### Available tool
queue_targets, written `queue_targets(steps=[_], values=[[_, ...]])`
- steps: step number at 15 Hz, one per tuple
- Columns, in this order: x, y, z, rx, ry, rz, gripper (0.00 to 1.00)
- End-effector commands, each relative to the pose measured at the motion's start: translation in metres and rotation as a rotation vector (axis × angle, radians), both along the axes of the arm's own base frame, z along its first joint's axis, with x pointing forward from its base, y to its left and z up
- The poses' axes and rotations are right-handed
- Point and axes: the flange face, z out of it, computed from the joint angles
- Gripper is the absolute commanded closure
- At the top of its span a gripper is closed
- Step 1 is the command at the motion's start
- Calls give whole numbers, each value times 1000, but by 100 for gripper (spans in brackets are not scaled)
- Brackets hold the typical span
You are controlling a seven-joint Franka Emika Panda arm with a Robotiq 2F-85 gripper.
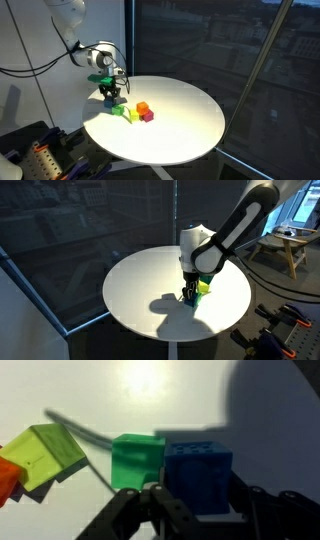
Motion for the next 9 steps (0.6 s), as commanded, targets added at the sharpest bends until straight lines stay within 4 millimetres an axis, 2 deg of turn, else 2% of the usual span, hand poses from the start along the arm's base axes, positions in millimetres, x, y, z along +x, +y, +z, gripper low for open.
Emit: queue_targets(steps=[1, 9], values=[[7, -3, 3, -11, -24, -26, 69], [16, -19, 9, -11, -37, -73, 69]])
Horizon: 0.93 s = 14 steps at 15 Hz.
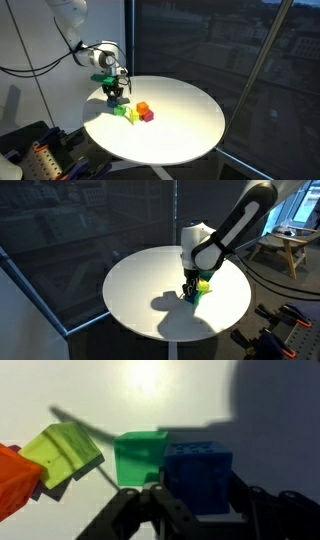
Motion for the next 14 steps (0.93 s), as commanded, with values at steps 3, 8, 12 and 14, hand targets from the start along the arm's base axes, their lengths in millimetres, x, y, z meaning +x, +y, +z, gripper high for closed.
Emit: queue_targets(steps=[3, 8, 12, 14], values=[[7, -7, 6, -3, -21, -39, 69], [8, -12, 5, -7, -21, -54, 69], [10, -16, 5, -8, -20, -65, 69], [10, -19, 5, -9, -20, -70, 69]])
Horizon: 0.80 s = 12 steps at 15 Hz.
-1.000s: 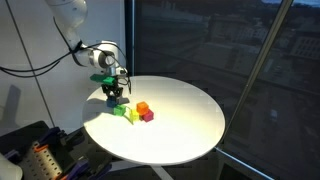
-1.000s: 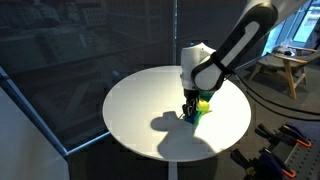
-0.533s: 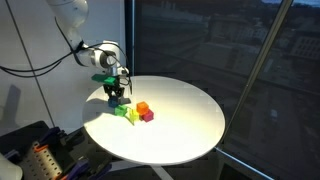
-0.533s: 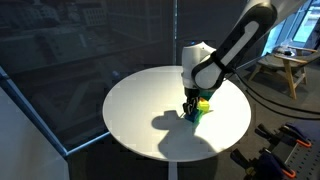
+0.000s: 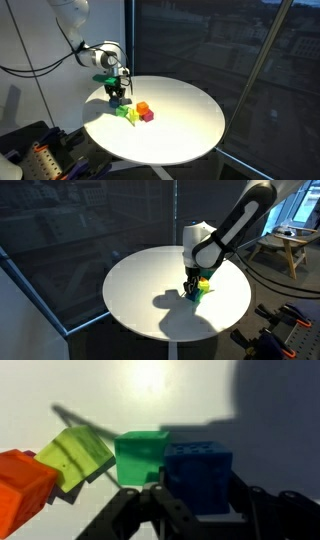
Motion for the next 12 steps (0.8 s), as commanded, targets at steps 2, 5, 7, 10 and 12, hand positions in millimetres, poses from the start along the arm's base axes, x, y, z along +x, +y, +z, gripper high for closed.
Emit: queue_targets(steps=[2, 5, 7, 10, 12], values=[[6, -7, 4, -2, -15, -31, 69], [6, -10, 4, -2, -15, -38, 69], [7, -11, 5, -2, -15, -41, 69], [5, -9, 5, -1, -3, -29, 69], [3, -5, 5, 3, 8, -10, 69]])
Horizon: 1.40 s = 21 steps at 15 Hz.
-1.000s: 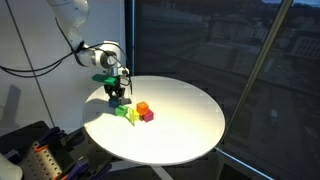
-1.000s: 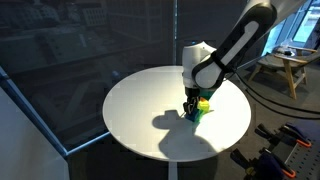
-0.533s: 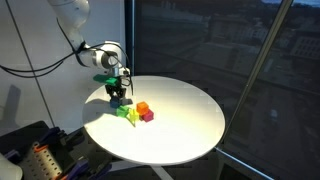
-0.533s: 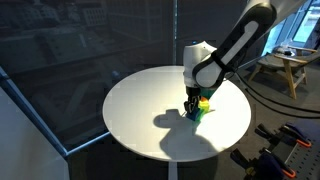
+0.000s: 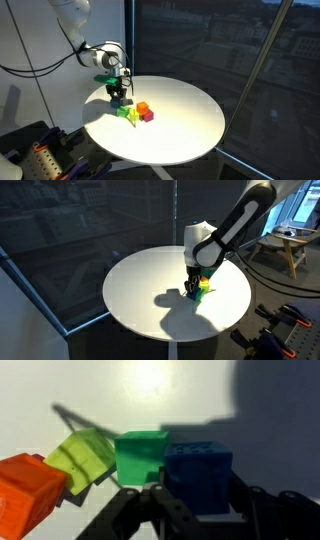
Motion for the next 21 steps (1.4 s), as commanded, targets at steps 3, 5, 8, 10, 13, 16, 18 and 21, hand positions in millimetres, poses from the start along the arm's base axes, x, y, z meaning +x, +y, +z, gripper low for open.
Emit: queue_targets(steps=[3, 5, 8, 10, 13, 16, 18, 21], values=[[-1, 11, 10, 13, 9, 31, 69], [-3, 16, 15, 24, 10, 49, 69], [-4, 22, 25, 29, -1, 68, 69], [-4, 24, 33, 32, -7, 73, 69], [-6, 24, 45, 37, 1, 79, 69], [-8, 18, 57, 12, 18, 71, 69], [-7, 13, 64, 0, 25, 61, 69], [-4, 2, 70, -7, 25, 49, 69]])
